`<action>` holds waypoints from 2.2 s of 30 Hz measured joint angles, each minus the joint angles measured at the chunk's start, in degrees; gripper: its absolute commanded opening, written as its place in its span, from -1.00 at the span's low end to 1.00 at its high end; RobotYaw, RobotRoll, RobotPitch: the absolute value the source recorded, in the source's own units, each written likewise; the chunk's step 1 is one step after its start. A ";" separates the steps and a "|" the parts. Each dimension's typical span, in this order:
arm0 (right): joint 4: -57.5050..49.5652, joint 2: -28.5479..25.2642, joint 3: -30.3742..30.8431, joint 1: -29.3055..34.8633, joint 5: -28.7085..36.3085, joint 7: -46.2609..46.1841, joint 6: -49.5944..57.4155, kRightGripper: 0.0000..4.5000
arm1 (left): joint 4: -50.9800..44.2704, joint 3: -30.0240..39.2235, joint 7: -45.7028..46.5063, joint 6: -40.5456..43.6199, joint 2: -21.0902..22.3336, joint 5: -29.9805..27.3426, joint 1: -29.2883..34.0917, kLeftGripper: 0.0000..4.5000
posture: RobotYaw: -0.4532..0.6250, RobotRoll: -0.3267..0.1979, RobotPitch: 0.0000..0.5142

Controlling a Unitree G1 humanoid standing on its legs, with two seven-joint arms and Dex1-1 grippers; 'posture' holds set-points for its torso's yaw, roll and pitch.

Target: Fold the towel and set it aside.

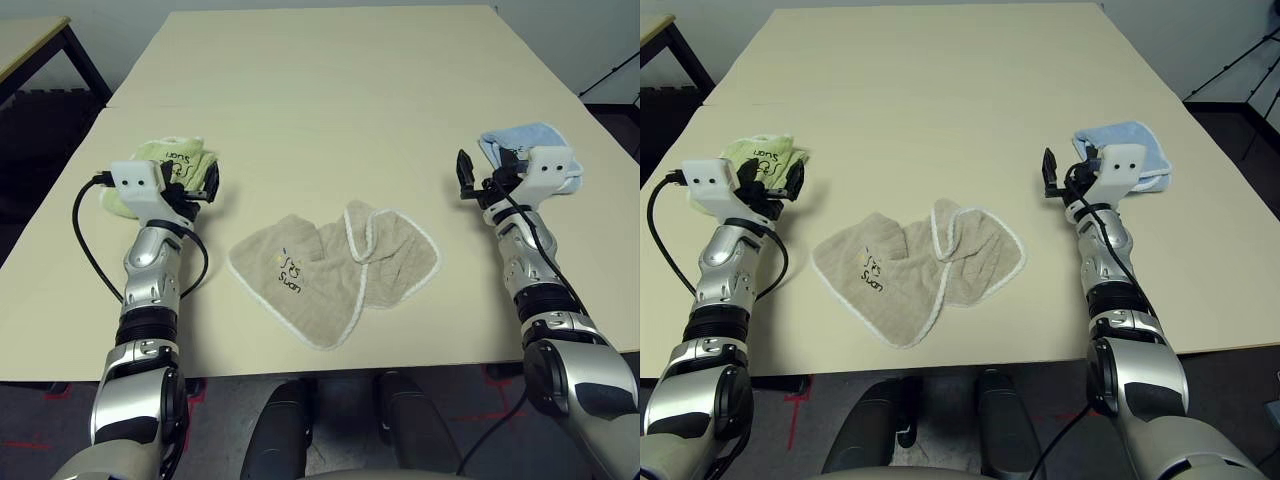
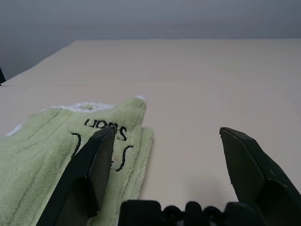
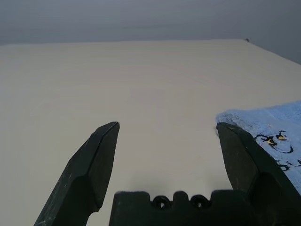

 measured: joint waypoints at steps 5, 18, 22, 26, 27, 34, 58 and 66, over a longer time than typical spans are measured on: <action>-2.29 -0.52 0.71 0.12 0.73 4.34 2.59 0.99 | -2.89 -0.06 -12.26 6.47 6.71 -3.73 0.60 0.99 | -0.21 0.25 -0.44; -2.95 -6.66 5.90 -1.67 -0.15 23.50 6.89 0.99 | -4.44 -4.98 -38.89 12.83 14.59 -6.46 2.93 0.99 | -0.13 0.25 -0.30; 0.79 -9.14 7.14 -4.42 -1.15 28.39 6.06 0.99 | -6.33 -6.03 -43.75 11.99 14.59 -6.63 4.38 0.99 | -0.13 0.25 -0.30; 4.28 -10.57 8.84 -7.05 -3.05 33.16 3.53 0.99 | -7.53 -7.35 -47.41 9.90 14.59 -6.36 4.86 0.99 | -0.14 0.25 -0.29; 5.04 -10.95 9.64 -8.01 -3.54 34.36 2.74 0.99 | -7.65 -7.52 -48.07 9.32 14.59 -6.26 4.83 0.99 | -0.14 0.25 -0.28; 8.94 -13.19 14.67 -14.26 -8.43 44.04 -7.04 0.99 | -7.42 -9.10 -52.10 4.48 14.91 -4.59 4.83 0.99 | -0.13 0.25 -0.27; 15.97 -10.62 21.35 -23.50 -11.36 72.77 -24.28 0.99 | -10.57 -9.67 -61.24 5.59 17.15 -6.17 6.57 0.99 | -0.09 0.25 -0.17; 16.63 -8.53 24.81 -25.86 -11.51 73.26 -28.42 0.99 | -11.96 -10.28 -63.07 5.73 17.16 -6.50 6.86 0.99 | -0.07 0.25 -0.18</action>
